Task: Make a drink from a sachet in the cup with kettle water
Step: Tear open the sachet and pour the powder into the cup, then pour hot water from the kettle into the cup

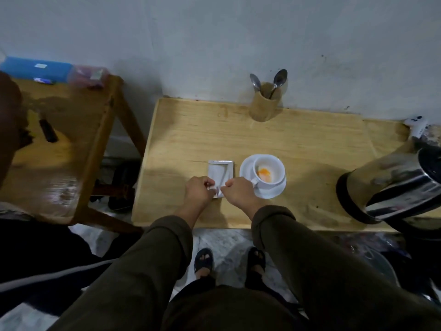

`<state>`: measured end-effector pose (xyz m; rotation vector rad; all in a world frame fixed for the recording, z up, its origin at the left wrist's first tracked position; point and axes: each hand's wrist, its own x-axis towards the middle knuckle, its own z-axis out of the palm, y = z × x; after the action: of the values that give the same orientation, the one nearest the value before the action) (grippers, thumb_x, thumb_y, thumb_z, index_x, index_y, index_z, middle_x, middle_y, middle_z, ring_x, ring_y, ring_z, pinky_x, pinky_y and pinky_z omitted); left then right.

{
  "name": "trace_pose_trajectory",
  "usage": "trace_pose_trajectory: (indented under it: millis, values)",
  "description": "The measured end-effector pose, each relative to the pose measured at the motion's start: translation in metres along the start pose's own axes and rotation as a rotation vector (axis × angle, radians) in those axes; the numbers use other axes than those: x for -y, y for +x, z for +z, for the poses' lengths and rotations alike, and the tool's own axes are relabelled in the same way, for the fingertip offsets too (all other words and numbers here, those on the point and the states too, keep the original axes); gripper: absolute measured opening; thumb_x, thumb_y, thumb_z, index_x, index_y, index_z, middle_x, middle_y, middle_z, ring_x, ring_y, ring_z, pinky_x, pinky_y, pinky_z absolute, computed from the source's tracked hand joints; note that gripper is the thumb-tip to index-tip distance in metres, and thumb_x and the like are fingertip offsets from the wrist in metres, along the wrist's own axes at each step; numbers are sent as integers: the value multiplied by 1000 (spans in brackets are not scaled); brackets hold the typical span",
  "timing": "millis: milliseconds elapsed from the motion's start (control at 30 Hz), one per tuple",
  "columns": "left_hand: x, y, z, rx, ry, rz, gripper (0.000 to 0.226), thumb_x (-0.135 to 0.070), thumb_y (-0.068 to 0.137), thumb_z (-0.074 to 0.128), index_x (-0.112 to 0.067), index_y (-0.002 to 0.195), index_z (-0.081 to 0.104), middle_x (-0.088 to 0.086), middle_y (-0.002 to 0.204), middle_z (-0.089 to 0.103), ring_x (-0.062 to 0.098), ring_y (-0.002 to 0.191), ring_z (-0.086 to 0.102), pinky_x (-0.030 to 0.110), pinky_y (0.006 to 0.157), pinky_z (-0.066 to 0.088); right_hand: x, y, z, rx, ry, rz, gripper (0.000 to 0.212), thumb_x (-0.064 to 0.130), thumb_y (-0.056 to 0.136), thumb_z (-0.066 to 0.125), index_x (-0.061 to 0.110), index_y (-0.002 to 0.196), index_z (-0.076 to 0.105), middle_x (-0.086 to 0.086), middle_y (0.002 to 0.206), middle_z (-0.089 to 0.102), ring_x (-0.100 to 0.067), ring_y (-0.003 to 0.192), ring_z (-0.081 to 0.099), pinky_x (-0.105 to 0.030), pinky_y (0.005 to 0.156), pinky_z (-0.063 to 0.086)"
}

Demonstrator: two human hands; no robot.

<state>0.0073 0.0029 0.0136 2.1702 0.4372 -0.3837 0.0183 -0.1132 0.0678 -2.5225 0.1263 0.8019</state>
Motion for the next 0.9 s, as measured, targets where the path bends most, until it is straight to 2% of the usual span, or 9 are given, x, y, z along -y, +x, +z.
trace_pose_trajectory:
  millis: [100, 200, 300, 400, 467, 533, 633, 733, 900]
  values:
    - [3, 2, 1, -9, 70, 24, 28, -18, 77, 69, -8, 103, 72, 13, 110, 70, 25, 101, 64, 17, 78, 36, 0, -2, 2, 7, -63, -12, 45, 19, 89, 52, 15, 51, 29, -4, 61, 37, -24, 78, 42, -29, 60, 30]
    - [3, 3, 3, 2, 106, 38, 29, -19, 77, 68, -9, 104, 72, 13, 112, 68, 25, 105, 62, 22, 87, 39, 2, -5, -2, 14, -111, -34, 47, 16, 88, 50, 15, 50, 24, -1, 56, 26, -21, 63, 35, -28, 50, 20]
    - [0, 4, 4, 14, 117, 33, 29, -19, 75, 68, -10, 103, 72, 12, 113, 68, 26, 105, 61, 26, 90, 43, 1, -7, -7, 6, -114, -27, 46, 14, 89, 49, 14, 49, 24, -1, 55, 28, -14, 52, 29, -25, 46, 16]
    - [-3, 5, 4, 23, 134, 11, 29, -16, 77, 64, -10, 103, 72, 14, 116, 65, 27, 109, 59, 28, 93, 44, -1, -8, -12, -1, -100, -7, 34, 15, 91, 45, 8, 58, 45, 0, 62, 39, -19, 75, 46, -23, 50, 23]
    - [-8, 5, 5, -19, 158, 11, 29, -16, 78, 60, -12, 103, 72, 16, 120, 61, 28, 113, 55, 31, 95, 46, -1, -11, -16, -12, -40, -5, 25, 16, 93, 44, 4, 81, 63, -6, 78, 55, -23, 85, 50, -24, 58, 31]
    - [-17, 3, 6, -46, 161, -13, 30, -17, 82, 56, -13, 109, 68, 15, 127, 51, 28, 116, 53, 33, 96, 45, -5, -14, -20, -70, -10, -60, 26, 16, 92, 44, 2, 81, 63, -14, 90, 63, -24, 86, 55, -25, 57, 34]
    - [-30, -2, 12, -14, 133, -46, 36, -19, 84, 53, -12, 119, 57, 13, 131, 42, 32, 110, 56, 36, 95, 48, -13, -23, -30, -201, 222, -85, 26, 12, 90, 48, -3, 93, 69, -16, 99, 72, -28, 92, 64, -27, 70, 47]
    - [-38, -9, 24, 8, 112, 7, 43, -21, 86, 54, -8, 126, 50, 17, 132, 43, 35, 112, 54, 37, 95, 45, -25, -29, -44, -289, 300, -111, 26, 11, 92, 47, 6, 106, 69, -11, 104, 73, -24, 96, 66, -14, 63, 40]
    - [-48, -36, 53, -12, 62, 76, 54, -21, 87, 56, -5, 136, 39, 20, 137, 44, 34, 126, 46, 37, 102, 37, -57, -41, -72, -491, 302, -145, 26, 8, 91, 48, 7, 108, 67, -10, 116, 66, -23, 103, 61, -11, 76, 33]
